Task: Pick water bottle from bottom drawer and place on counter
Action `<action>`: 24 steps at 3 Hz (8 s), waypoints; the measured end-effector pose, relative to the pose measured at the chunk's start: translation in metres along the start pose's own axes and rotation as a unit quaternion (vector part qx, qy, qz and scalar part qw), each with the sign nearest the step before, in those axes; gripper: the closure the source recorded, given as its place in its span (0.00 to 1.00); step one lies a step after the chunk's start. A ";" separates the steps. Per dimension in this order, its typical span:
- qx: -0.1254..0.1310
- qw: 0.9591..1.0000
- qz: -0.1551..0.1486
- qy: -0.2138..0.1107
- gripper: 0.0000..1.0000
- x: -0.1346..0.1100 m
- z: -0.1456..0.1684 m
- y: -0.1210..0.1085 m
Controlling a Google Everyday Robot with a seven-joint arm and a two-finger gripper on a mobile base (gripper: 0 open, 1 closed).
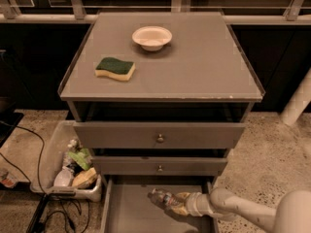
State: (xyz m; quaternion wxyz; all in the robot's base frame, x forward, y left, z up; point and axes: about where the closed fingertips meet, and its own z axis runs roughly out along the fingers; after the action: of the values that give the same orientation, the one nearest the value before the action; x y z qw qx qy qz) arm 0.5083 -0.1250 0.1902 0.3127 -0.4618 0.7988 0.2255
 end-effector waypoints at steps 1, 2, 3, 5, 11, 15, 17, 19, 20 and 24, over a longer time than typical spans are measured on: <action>0.015 1.000 0.001 -0.006 1.00 -0.009 -0.040 0.003; 0.021 1.000 -0.008 -0.014 1.00 -0.025 -0.079 0.004; 0.025 0.999 -0.023 -0.035 1.00 -0.046 -0.125 -0.004; 0.025 0.994 -0.087 -0.057 1.00 -0.104 -0.238 0.001; 0.226 0.948 -0.204 -0.088 1.00 -0.260 -0.483 0.044; 0.153 0.933 -0.280 -0.168 1.00 -0.355 -0.587 0.121; 0.168 0.934 -0.306 -0.073 1.00 -0.414 -0.578 0.072; 0.165 0.951 -0.261 -0.016 1.00 -0.464 -0.545 -0.007; 0.145 0.962 -0.229 -0.042 1.00 -0.494 -0.514 -0.041; 0.164 0.973 -0.136 -0.090 1.00 -0.515 -0.469 -0.131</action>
Offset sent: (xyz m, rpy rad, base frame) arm -0.0230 -0.0574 0.1204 0.0051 -0.0849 -0.0219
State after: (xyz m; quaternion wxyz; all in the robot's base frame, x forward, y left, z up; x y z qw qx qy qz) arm 0.6814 -0.1841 0.8748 0.4829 -0.4865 0.7229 0.0872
